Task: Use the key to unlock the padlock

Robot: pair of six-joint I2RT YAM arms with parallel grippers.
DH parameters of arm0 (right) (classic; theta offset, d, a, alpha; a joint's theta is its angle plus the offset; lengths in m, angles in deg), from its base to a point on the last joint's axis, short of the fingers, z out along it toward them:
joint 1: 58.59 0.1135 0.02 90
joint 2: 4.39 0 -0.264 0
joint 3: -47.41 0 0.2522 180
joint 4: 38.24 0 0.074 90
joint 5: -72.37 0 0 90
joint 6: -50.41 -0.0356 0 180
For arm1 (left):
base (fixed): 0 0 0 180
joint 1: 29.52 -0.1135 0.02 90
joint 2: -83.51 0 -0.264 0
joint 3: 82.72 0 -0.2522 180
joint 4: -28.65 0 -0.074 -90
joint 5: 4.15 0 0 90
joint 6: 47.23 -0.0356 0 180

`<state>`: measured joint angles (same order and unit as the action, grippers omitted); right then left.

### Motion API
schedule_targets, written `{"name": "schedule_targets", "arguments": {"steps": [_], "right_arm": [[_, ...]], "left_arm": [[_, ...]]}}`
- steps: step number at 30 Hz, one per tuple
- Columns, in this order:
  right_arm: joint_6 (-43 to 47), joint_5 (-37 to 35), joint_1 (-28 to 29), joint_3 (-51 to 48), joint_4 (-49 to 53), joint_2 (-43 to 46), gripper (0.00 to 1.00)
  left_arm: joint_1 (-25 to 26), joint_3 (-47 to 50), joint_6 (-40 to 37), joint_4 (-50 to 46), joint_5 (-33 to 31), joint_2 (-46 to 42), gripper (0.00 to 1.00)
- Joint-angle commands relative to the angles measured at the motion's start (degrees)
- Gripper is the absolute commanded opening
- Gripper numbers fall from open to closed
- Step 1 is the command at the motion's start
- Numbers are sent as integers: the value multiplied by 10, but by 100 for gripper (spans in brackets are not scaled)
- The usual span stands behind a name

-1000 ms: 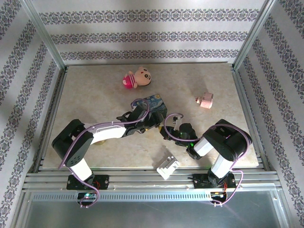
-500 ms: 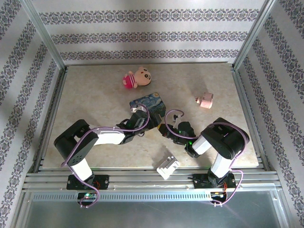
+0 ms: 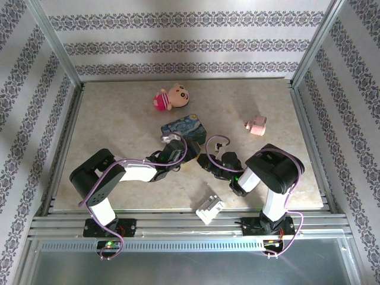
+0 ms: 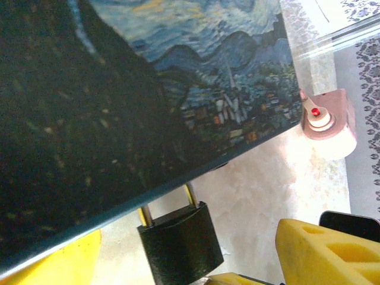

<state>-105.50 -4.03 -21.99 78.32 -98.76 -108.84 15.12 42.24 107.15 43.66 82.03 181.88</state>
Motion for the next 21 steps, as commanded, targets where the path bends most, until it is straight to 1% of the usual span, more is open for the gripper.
{"name": "schedule_targets", "arguments": {"steps": [1,6,16,21], "right_arm": [[-22,9,-2,13,-51,-12,0],[-35,9,-1,15,-51,-10,0],[-53,12,-2,22,-52,-13,0],[-55,12,-2,22,-52,-14,0]], "left_arm": [[9,8,7,13,-16,0,76],[8,6,13,77,5,37,71],[9,9,15,128,-1,58,62],[9,16,17,152,-7,63,48]]}}
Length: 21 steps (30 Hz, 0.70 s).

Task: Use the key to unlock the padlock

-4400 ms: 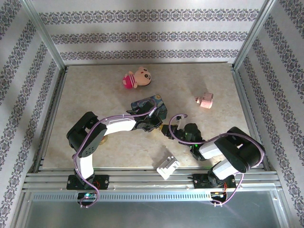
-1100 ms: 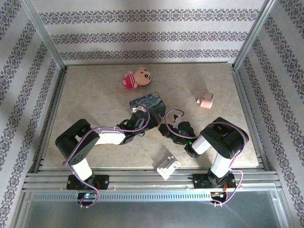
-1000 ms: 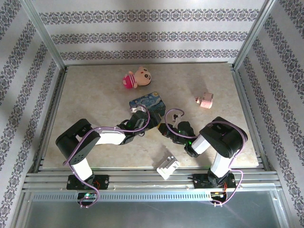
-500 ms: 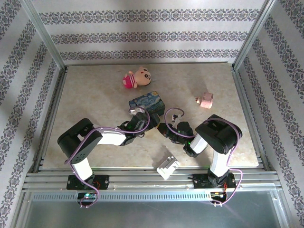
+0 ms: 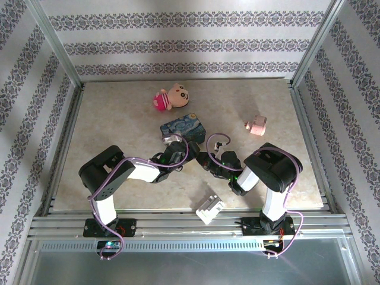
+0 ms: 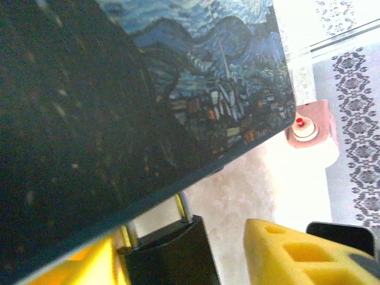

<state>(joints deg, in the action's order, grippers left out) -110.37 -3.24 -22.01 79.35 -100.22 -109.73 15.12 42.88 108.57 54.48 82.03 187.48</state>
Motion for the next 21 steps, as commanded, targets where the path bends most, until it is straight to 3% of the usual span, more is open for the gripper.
{"name": "schedule_targets", "arguments": {"steps": [1,7,15,17,21], "right_arm": [[-5,4,-1,12,-37,-4,0],[-4,1,-3,12,-37,-1,1],[17,-1,-3,9,-36,12,23],[28,-4,-3,4,-31,21,29],[60,-15,-4,-14,5,57,31]], "left_arm": [[9,9,0,41,-8,6,46],[9,14,-12,24,-16,-7,29],[9,16,-26,0,-24,-26,2],[9,13,-26,-3,-20,-27,0],[9,-1,-23,-31,-11,-36,0]]}}
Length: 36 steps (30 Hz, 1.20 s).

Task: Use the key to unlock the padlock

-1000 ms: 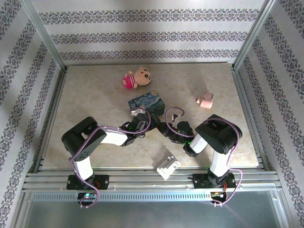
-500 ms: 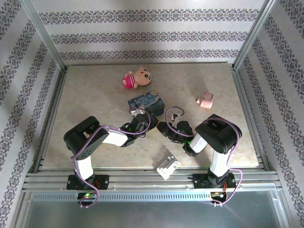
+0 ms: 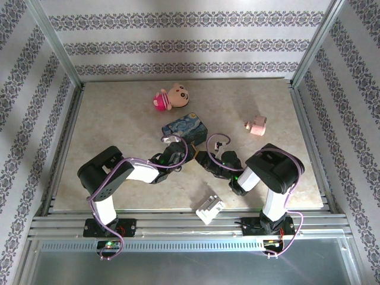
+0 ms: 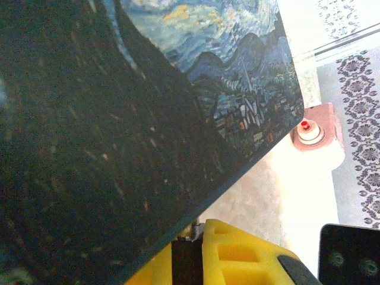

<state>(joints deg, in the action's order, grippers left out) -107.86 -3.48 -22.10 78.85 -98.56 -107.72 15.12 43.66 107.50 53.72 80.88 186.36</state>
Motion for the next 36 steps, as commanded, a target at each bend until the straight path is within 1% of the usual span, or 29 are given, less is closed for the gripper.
{"name": "schedule_targets", "arguments": {"steps": [1,3,6,7,9,11,13,15,19,25,29,36], "right_arm": [[45,-17,-3,-15,-2,50,31],[66,-28,-2,-27,32,81,31],[112,-45,4,-28,135,144,30],[132,-53,9,-24,183,173,29],[180,-81,25,-2,315,230,28],[243,-137,51,40,470,289,26],[285,-182,69,64,566,327,26],[310,-207,75,78,624,351,25],[347,-237,94,102,688,364,23],[390,-294,159,165,754,315,24],[409,-316,182,202,770,269,27],[446,-335,190,234,770,221,30]], "left_arm": [[9,-12,-10,-34,1,-29,0],[9,-19,-5,-59,2,-38,0],[8,-34,4,-108,7,-49,0],[7,-40,8,-126,11,-52,0],[6,-52,18,-169,15,-59,0],[3,-65,29,-215,17,-68,0],[0,-74,41,-254,18,-77,0],[-3,-80,53,-284,19,-84,0],[-11,-101,68,-335,40,-83,0],[-11,-109,87,-327,68,-60,0],[-12,-114,98,-329,83,-48,0],[-22,-114,105,-334,94,-48,0]]}}
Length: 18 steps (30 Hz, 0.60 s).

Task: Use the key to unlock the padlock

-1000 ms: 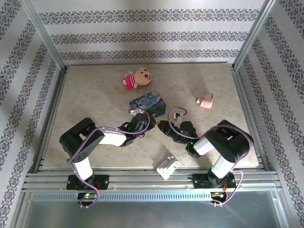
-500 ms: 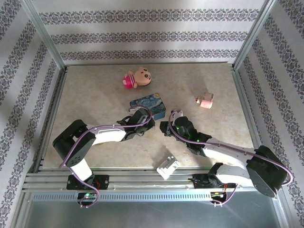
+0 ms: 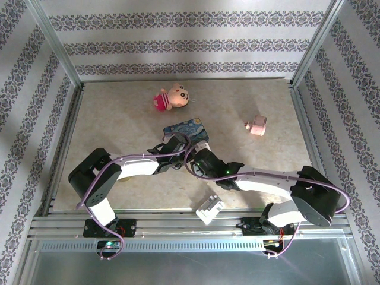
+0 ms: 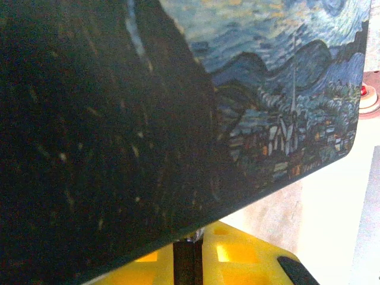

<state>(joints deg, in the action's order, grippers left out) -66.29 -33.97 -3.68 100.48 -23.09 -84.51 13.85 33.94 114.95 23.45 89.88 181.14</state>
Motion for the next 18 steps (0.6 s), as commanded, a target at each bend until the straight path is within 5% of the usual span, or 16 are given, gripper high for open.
{"name": "schedule_targets", "arguments": {"steps": [1,18], "right_arm": [[35,-33,6,20,16,-16,30],[62,-61,27,57,21,-79,35]], "left_arm": [[-10,-17,31,-32,6,3,0],[-15,-21,43,-27,34,16,0]]}}
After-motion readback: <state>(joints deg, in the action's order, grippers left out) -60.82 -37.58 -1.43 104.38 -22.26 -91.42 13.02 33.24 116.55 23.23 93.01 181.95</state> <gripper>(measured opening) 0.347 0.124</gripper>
